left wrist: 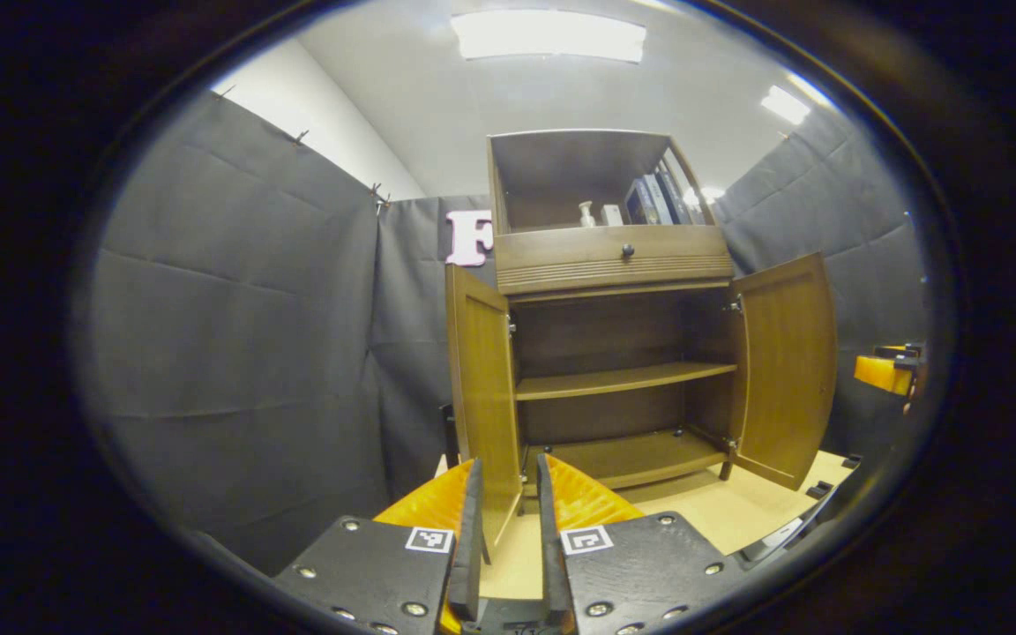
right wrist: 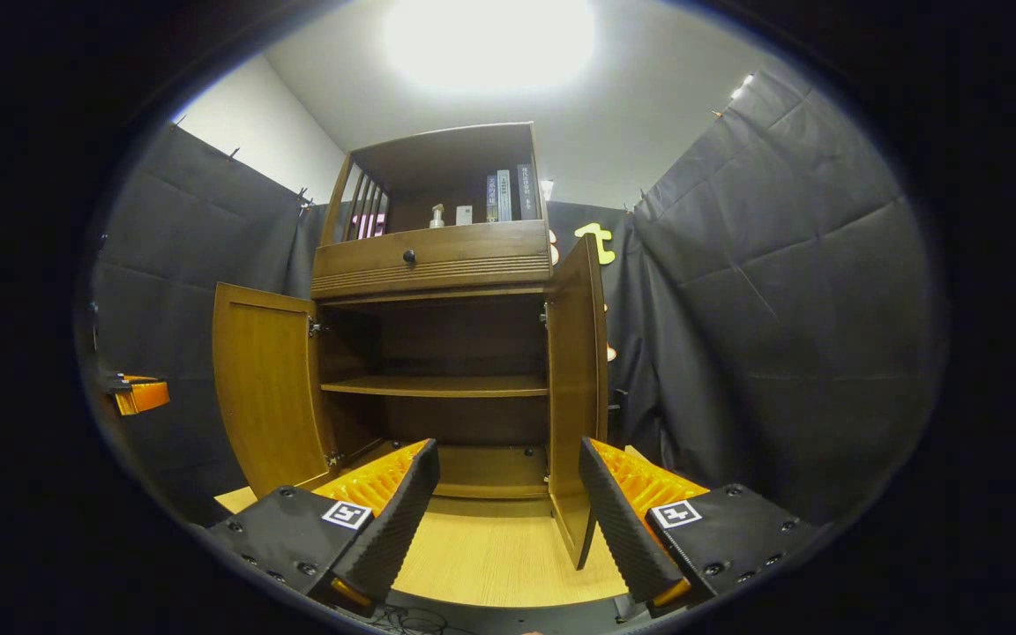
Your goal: Open the right door of the double-door shoe cabinet with the right hand, and open the left door with the left hand.
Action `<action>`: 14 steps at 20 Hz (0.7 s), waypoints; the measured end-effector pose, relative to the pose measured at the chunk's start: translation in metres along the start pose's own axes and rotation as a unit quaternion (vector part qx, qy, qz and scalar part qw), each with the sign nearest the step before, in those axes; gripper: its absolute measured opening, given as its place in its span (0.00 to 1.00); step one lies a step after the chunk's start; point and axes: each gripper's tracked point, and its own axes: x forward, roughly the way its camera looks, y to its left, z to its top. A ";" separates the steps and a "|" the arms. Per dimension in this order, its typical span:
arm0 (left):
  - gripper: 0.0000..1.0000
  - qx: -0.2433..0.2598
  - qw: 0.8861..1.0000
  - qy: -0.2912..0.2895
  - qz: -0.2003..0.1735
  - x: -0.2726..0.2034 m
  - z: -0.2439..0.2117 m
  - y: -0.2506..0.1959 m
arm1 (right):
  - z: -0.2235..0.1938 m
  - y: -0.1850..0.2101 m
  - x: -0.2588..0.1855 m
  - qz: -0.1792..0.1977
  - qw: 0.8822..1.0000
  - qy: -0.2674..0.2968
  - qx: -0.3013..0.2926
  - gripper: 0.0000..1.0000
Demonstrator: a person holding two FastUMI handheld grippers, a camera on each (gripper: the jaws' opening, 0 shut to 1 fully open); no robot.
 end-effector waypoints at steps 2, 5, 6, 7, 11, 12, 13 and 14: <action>0.53 0.001 1.000 -0.005 0.001 -0.004 0.003 -0.002 | 0.002 0.003 -0.001 0.005 1.000 -0.002 0.003 0.99; 0.80 0.003 1.000 -0.022 0.010 -0.009 0.012 0.001 | 0.006 0.006 0.000 0.011 1.000 0.000 -0.001 0.96; 0.88 0.004 1.000 -0.027 0.011 -0.013 0.013 0.002 | 0.007 0.006 0.001 0.011 1.000 -0.001 -0.001 0.96; 0.97 0.004 0.999 -0.030 0.011 -0.014 0.014 0.002 | 0.010 0.006 0.001 0.010 1.000 -0.003 0.001 0.96; 0.97 0.004 0.999 -0.030 0.014 -0.018 0.013 0.005 | 0.017 0.009 0.002 0.011 1.000 -0.011 0.001 0.99; 0.97 0.002 0.999 -0.030 0.018 -0.018 0.012 0.007 | 0.017 0.011 0.002 0.012 1.000 -0.009 -0.001 0.98; 0.97 -0.002 0.999 -0.030 0.020 -0.019 0.012 0.008 | 0.016 0.012 0.002 0.014 1.000 -0.008 -0.003 0.97; 0.97 -0.005 0.999 -0.029 0.021 -0.020 0.010 0.009 | 0.016 0.013 0.002 0.015 1.000 -0.008 -0.004 0.96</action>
